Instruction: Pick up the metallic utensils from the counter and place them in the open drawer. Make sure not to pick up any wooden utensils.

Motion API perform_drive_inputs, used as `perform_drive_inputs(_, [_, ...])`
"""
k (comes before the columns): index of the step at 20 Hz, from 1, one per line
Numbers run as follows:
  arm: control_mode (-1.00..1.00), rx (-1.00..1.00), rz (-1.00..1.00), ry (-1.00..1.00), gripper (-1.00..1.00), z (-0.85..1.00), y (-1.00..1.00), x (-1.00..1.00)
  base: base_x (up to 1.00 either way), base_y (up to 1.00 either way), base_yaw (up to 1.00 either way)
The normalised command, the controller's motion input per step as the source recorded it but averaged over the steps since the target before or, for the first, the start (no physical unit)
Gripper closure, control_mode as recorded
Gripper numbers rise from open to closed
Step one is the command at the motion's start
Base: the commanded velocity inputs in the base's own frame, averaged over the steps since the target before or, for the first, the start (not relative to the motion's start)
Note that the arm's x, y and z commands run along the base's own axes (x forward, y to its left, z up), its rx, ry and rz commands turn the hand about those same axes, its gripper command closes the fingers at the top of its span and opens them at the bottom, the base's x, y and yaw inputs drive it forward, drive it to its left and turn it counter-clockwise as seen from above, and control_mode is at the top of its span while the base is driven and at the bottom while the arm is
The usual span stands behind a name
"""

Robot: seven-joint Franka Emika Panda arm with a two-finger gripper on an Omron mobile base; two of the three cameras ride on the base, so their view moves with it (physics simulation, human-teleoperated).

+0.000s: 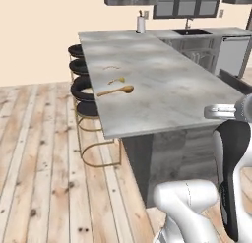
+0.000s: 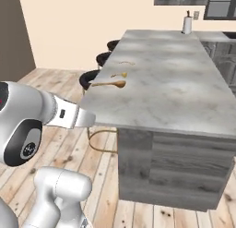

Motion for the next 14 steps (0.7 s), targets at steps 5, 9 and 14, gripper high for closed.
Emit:
perform_drive_inputs(5, [1.00,0.00,0.00,0.00,-1.00,0.00,0.00,0.00,-0.15,1.00,-0.21])
perform_drive_inputs(9, [1.00,0.00,0.00,0.00,-1.00,0.00,0.00,0.00,-0.23,1.00,-0.20])
perform_drive_inputs(14, [1.00,0.00,0.00,0.00,-1.00,0.00,0.00,0.00,-0.28,1.00,-0.20])
